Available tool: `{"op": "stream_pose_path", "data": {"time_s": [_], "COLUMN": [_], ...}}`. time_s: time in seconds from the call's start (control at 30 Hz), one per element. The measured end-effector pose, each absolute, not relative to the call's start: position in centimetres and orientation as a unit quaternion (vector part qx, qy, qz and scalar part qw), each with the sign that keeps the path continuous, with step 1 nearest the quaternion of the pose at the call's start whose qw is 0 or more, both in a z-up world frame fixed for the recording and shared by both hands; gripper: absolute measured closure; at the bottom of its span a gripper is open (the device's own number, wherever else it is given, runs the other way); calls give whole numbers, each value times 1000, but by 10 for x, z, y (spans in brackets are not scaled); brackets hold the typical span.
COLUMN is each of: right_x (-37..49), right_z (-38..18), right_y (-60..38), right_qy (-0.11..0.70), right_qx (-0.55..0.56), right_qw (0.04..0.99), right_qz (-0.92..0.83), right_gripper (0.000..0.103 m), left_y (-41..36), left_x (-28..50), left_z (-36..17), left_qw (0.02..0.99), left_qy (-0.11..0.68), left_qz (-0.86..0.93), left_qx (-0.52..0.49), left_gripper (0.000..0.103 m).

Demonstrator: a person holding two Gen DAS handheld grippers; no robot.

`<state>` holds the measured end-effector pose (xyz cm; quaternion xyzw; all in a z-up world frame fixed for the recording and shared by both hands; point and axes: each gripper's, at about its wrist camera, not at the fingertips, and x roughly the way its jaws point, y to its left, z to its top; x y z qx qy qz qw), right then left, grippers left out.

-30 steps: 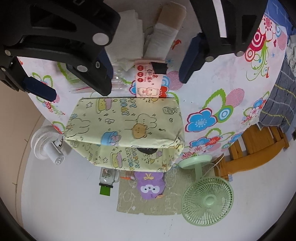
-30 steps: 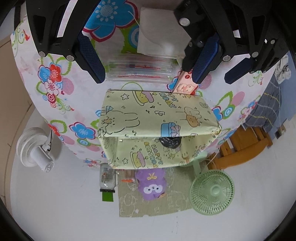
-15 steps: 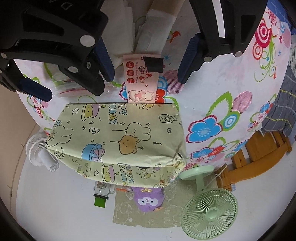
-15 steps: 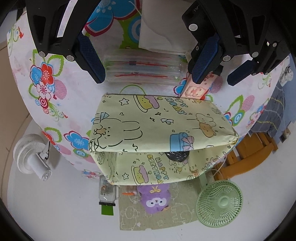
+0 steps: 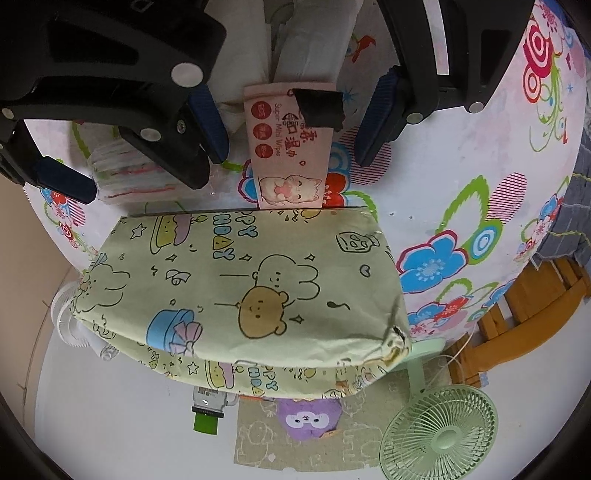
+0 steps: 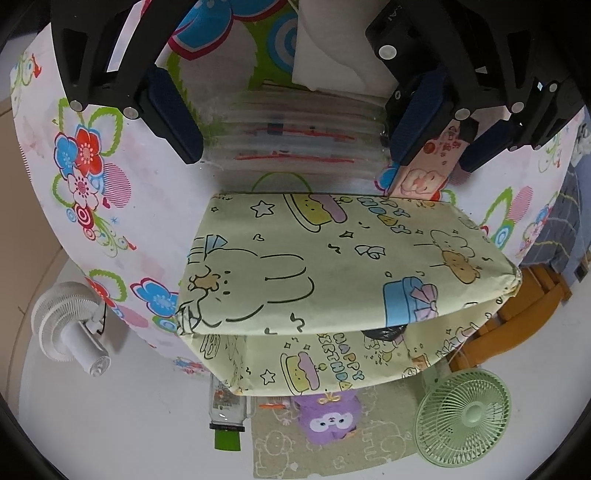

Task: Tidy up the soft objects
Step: 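Grasp the pink wet-wipe pack with the left gripper while the right gripper grasps the clear zip bags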

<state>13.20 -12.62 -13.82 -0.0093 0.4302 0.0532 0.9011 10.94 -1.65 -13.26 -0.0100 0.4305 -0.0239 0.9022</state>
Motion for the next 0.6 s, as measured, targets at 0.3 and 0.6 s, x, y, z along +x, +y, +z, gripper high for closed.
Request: {"op": "stream_pose_path", "data": {"time_s": [0.3, 0.6], "right_x": [138, 137], "right_z": [-143, -143], "right_y": [-126, -121], "right_qy": [433, 426], "right_qx": [0, 4], "right_qw": [899, 902], "right_qz": [57, 62], "right_gripper": [0, 4], "left_y": [-19, -20], "left_x": [112, 109], "left_z": [-132, -131], "left_qw": [903, 905], "left_qy": [429, 424], "left_qz": [-32, -44], "left_qx": [-1, -10], "left_gripper": [44, 59]}}
